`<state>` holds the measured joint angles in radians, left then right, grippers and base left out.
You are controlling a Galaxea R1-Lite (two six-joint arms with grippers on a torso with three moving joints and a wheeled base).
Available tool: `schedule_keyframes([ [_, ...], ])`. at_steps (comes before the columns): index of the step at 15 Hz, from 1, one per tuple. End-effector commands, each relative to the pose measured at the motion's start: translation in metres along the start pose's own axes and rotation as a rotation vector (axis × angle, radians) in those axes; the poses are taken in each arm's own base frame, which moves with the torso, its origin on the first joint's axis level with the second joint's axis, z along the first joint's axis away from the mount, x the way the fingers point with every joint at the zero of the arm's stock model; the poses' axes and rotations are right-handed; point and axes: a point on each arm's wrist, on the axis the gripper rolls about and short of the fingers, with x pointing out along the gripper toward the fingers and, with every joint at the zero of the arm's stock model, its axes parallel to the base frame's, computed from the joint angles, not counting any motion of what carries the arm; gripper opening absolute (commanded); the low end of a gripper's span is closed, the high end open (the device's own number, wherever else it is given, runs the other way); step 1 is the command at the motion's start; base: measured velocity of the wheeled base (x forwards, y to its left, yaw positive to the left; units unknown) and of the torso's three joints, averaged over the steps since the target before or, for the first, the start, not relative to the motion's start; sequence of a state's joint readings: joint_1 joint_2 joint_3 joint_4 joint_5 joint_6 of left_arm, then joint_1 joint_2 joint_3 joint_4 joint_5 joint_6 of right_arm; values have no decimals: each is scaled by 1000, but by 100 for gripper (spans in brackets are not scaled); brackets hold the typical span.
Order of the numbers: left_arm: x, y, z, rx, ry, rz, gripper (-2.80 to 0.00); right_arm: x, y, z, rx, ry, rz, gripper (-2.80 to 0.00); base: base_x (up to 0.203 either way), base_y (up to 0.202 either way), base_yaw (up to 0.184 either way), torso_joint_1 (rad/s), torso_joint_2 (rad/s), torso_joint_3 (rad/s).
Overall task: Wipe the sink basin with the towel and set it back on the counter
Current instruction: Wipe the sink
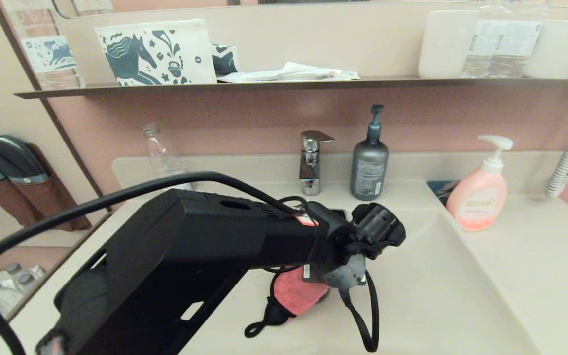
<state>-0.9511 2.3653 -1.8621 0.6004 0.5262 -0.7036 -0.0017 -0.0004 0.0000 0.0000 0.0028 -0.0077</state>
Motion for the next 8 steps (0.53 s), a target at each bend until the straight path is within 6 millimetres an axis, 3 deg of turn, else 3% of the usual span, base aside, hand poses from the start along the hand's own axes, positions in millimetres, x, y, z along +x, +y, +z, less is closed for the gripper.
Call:
schedule_keyframes([
  [1, -8, -10, 0, -9, -2, -11, -280, 0, 0, 0, 0, 0, 0, -280, 0, 0, 0, 0, 0, 0],
  [8, -18, -28, -14, -5, 1, -52, -280, 0, 0, 0, -2, 0, 0, -280, 0, 0, 0, 0, 0, 0],
])
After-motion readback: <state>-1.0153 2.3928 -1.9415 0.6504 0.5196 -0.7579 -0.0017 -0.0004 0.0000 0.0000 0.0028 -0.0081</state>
